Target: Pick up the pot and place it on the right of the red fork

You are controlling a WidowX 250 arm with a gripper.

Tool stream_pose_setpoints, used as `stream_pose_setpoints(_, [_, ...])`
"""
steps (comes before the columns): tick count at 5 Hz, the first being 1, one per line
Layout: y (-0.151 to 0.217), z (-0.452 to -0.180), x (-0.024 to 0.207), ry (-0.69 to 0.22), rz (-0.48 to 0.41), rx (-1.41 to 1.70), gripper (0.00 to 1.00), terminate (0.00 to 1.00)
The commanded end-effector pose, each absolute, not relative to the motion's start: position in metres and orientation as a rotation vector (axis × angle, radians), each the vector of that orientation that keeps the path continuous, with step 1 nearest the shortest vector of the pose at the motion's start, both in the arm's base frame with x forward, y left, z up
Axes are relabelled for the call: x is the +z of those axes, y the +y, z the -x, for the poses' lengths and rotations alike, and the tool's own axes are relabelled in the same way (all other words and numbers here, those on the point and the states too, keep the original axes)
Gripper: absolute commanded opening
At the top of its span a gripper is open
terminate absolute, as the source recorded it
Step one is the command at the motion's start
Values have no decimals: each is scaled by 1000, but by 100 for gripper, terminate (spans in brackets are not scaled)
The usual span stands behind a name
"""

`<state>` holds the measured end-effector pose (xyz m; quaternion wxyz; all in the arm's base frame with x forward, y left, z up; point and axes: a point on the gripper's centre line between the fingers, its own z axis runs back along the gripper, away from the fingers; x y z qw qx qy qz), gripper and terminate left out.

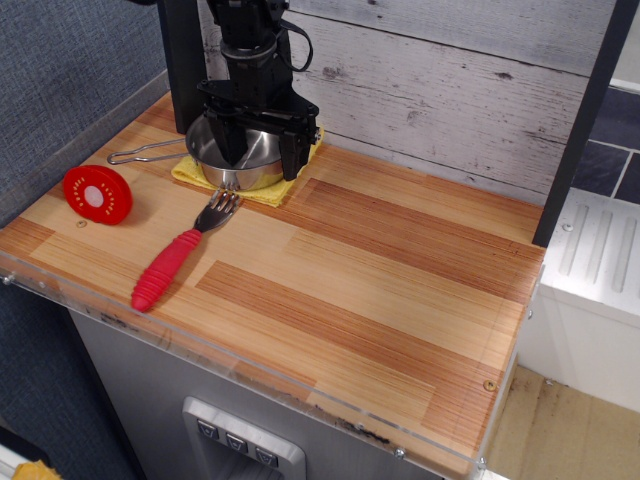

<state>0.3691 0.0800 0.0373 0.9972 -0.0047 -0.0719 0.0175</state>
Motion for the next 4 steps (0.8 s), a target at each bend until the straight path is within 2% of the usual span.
stream_pose_setpoints(1, [85, -374, 47, -192, 4, 38, 0, 0])
stream_pose_setpoints(3, [90, -371, 50, -204, 6, 15, 0, 0])
stream_pose_setpoints(4, [101, -364, 68, -242, -1, -74, 0, 0])
